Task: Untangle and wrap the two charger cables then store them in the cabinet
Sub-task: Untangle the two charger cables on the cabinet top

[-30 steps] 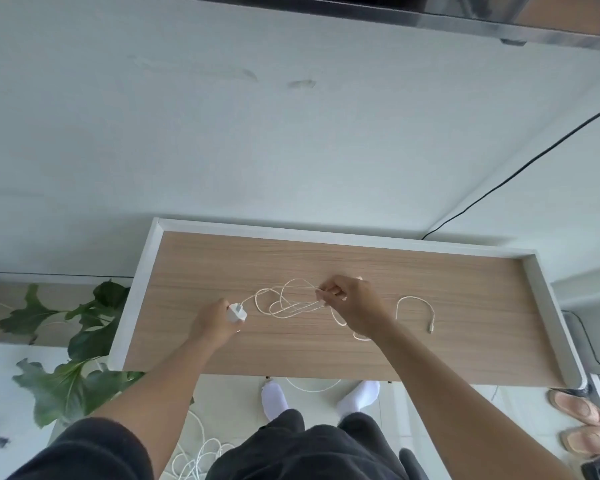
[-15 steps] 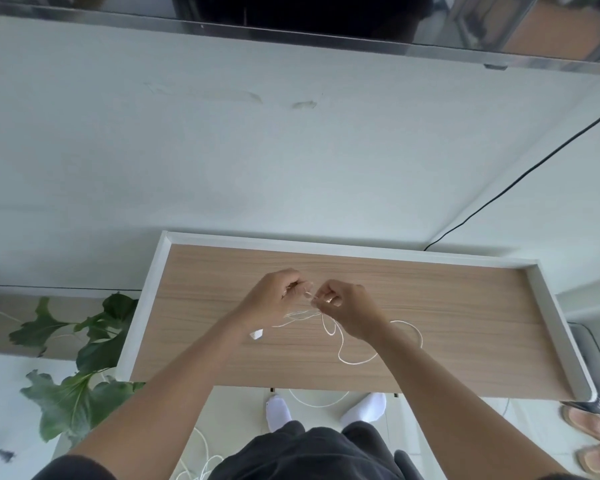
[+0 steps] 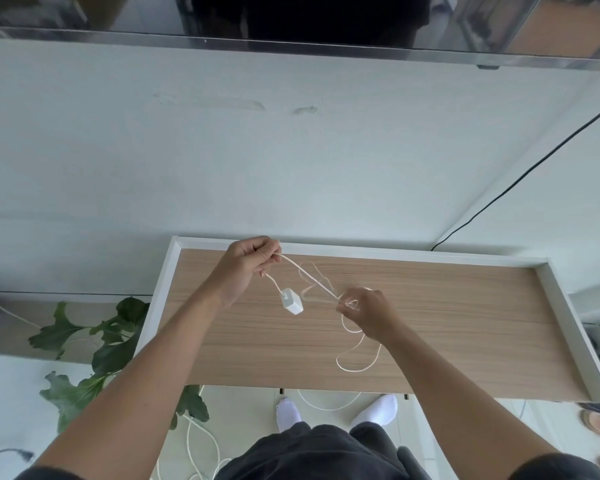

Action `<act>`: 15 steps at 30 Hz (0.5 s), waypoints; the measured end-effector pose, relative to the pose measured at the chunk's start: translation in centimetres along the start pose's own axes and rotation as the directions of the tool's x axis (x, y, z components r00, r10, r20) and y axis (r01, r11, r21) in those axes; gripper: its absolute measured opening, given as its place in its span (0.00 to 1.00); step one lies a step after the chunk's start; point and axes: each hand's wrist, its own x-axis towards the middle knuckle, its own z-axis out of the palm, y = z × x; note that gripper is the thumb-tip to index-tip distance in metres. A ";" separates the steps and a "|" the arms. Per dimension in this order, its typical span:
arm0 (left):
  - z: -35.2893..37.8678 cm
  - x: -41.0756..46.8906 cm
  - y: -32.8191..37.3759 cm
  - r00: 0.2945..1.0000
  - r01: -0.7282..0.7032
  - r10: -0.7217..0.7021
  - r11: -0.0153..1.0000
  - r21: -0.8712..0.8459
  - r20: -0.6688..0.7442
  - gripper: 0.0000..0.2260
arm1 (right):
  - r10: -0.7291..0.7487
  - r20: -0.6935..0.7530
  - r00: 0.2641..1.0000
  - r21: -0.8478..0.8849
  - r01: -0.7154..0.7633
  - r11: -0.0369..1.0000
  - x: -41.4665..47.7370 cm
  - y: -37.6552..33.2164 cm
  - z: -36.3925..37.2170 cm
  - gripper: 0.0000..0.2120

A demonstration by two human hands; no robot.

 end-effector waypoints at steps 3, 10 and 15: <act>-0.7 -0.2 0.2 1.000 0.010 -0.009 0.998 0.065 -0.013 0.12 | 0.048 -0.059 0.997 0.019 -0.047 0.999 0.1 0.9 -0.2 0.07; 0.1 -0.4 1.1 0.997 0.075 -0.080 0.912 0.404 -0.005 0.29 | -0.084 -0.205 0.975 0.090 0.104 0.991 0.0 -1.0 -1.2 0.08; 2.7 -0.2 2.0 0.994 0.009 -0.071 0.800 0.600 0.080 0.24 | -0.175 -0.267 0.948 0.093 0.206 0.974 0.3 -3.3 -1.1 0.07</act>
